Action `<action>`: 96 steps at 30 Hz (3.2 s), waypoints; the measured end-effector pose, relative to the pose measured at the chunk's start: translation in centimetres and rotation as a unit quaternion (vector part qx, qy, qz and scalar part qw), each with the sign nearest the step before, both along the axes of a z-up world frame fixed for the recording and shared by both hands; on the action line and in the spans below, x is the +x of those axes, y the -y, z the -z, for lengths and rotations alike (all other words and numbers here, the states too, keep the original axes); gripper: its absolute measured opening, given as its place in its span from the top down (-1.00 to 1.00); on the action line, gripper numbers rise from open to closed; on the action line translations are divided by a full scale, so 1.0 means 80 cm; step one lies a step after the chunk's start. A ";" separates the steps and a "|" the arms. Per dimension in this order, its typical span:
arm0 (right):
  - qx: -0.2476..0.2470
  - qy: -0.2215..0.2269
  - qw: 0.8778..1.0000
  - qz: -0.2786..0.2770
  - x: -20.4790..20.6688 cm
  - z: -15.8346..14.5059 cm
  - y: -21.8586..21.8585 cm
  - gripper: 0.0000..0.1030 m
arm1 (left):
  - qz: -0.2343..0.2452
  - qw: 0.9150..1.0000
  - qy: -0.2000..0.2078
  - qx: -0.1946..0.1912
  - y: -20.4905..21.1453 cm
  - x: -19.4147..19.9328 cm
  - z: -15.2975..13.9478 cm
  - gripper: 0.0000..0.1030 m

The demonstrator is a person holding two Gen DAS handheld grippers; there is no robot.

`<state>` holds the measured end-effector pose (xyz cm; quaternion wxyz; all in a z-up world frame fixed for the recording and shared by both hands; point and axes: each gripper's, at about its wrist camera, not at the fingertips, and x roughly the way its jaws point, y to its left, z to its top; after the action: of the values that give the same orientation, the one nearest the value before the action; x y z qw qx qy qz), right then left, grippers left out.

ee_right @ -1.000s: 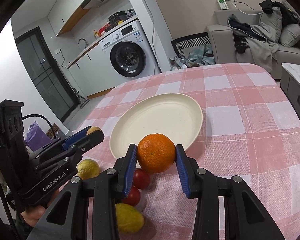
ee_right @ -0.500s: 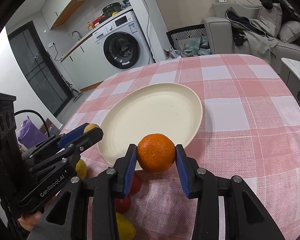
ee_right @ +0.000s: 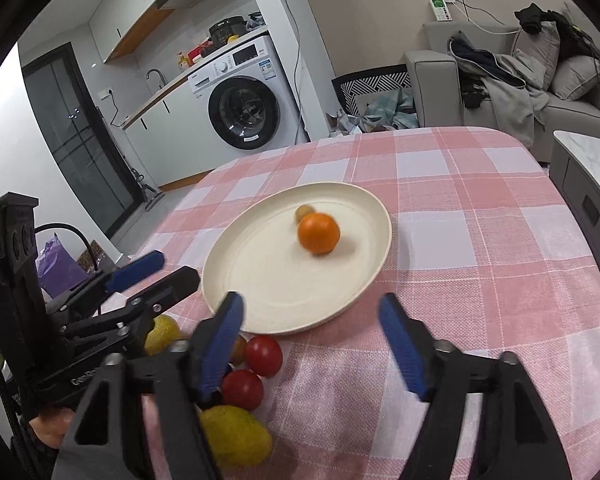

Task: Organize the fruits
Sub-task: 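Carry both fruits over the cream plate and open both tools to release, then move the right tool to a large yellow-green guava while the left tool approaches another orange, then close the right tool on the guava while the left tool grasps the orange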

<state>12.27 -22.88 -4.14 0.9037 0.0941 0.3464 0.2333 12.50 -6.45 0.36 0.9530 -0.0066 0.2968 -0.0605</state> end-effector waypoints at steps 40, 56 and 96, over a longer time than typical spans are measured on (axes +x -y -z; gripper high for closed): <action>-0.043 0.028 0.997 -0.049 -0.091 0.008 -0.017 -1.00 | -0.024 0.999 0.008 0.026 -0.065 -0.146 -0.011 -0.98; -0.081 -0.016 0.994 -0.074 -0.085 0.043 -0.044 -1.00 | -0.008 0.999 -0.027 0.034 -0.053 -0.128 0.019 -0.98; -0.040 -0.052 0.992 -0.108 -0.083 0.058 -0.052 -0.05 | 0.013 0.992 -0.116 0.041 -0.053 -0.101 0.056 -0.60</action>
<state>5.66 -18.72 -8.82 0.8570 0.0316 0.4104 0.3101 4.44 -2.20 -4.13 0.9108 0.0295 0.4076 -0.0592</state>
